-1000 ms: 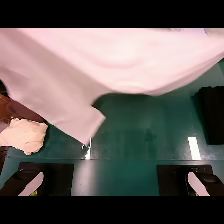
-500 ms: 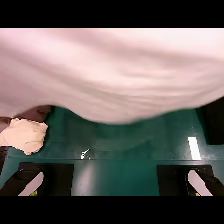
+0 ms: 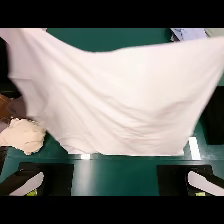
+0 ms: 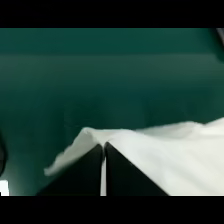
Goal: Fold the shirts.
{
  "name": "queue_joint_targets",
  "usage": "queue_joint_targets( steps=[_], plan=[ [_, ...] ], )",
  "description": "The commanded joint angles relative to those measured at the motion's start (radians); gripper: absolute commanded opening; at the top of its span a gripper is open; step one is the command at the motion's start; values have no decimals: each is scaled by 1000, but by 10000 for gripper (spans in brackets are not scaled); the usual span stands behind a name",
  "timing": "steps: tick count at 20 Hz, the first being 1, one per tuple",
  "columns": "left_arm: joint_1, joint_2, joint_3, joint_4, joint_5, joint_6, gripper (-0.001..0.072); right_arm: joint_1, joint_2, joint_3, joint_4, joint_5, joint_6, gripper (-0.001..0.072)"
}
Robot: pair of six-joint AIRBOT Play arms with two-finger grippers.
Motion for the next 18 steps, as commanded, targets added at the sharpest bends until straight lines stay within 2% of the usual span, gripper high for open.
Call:
queue_joint_targets(
  steps=[1, 3, 5, 7, 8, 9, 10, 11, 12, 15, 18],
  plan=[
    [0, -237, -70, -22, 27, 58, 23, 30, -205, -95, -15, -11, 11, 11],
    [0, -355, -70, -39, 129, 102, 24, 30, -310, -66, -14, -46, 11, 11],
    [0, -441, -70, -44, 206, 110, 24, 30, -394, -6, -13, -69, 12, 13],
    [0, -493, -70, -45, 225, 109, 25, 29, -460, 65, 14, -58, 11, 15],
    [0, -505, -70, -45, 223, 110, 52, 29, -483, 94, 41, -48, 11, 19],
    [0, -507, -70, -45, 219, 109, 373, 29, -502, 121, 76, -38, 11, 114],
    [2, -505, -65, -45, 204, 108, 584, 22, -513, 140, 113, -34, 11, 355],
    [10, -501, -52, -45, 164, 106, 527, 12, -513, 146, 149, -31, 10, 384],
    [25, -490, -38, -47, 100, 106, 503, 2, -504, 142, 189, -15, 0, 383],
    [80, -422, -50, -27, -86, 110, 502, -50, -401, 0, 242, 11, -45, 382],
    [113, -266, -266, 29, -119, 109, 503, -99, -237, -266, 260, 5, -89, 382]
  ],
)
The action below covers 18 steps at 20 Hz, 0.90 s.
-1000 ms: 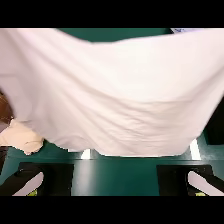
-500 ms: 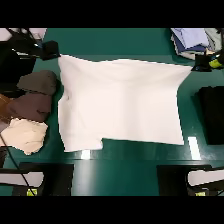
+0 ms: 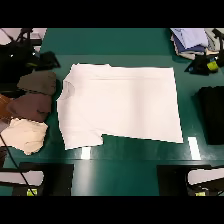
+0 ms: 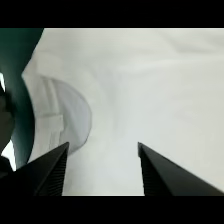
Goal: Fold the shirts.
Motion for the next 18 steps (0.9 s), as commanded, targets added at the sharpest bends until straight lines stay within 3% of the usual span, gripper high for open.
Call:
queue_joint_targets(
  steps=[1, 4, 8, 13, 18],
  plan=[
    [36, 177, -251, 56, -71, 2, 502, -48, 172, -274, 55, -5, -64, 382],
    [38, 373, -618, 61, -5, -11, 503, -66, 332, -518, 151, -68, -122, 380],
    [38, 529, -957, 57, 90, -62, 503, -65, 442, -647, 174, -102, -129, 380],
    [37, 540, -1107, 3, 203, -79, 502, -65, 502, -678, 174, -102, -129, 380],
    [37, 540, -1173, -101, 290, -42, 502, -65, 505, -678, 175, -98, -129, 380]
  ],
)
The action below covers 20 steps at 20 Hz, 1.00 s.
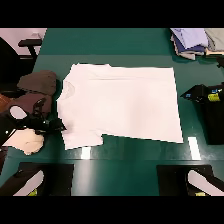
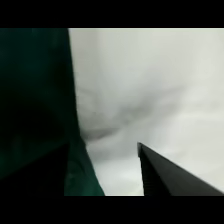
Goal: Fold the shirts.
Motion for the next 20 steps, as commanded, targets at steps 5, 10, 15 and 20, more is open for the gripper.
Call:
queue_joint_targets(
  steps=[5, 10, 15, 20],
  plan=[
    [0, 3, -5, -68, 66, 29, 24, -17, 10, -14, -36, 35, 0, 381],
    [0, 3, 103, -68, -10, 64, 23, -202, 59, -254, -255, 51, 56, 387],
    [0, 3, 161, -70, 2, 64, 23, -413, 35, -483, -291, 34, 63, 388],
    [0, 3, 161, -71, 6, 64, 23, -315, -89, -537, -207, -25, 63, 387]
  ],
)
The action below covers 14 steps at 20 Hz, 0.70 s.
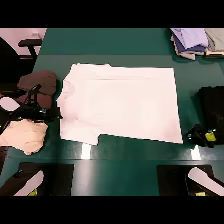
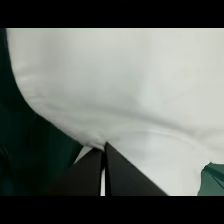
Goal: Fold the shirts.
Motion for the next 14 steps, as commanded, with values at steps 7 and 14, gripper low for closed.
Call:
queue_joint_targets(
  steps=[7, 14],
  plan=[
    [1, 11, 37, 0, -34, 1, 22, 220, -28, -27, 72, -112, -1, 17],
    [1, 279, 431, 0, -105, -8, 22, 237, 274, 402, 76, -33, 3, 16]
  ],
)
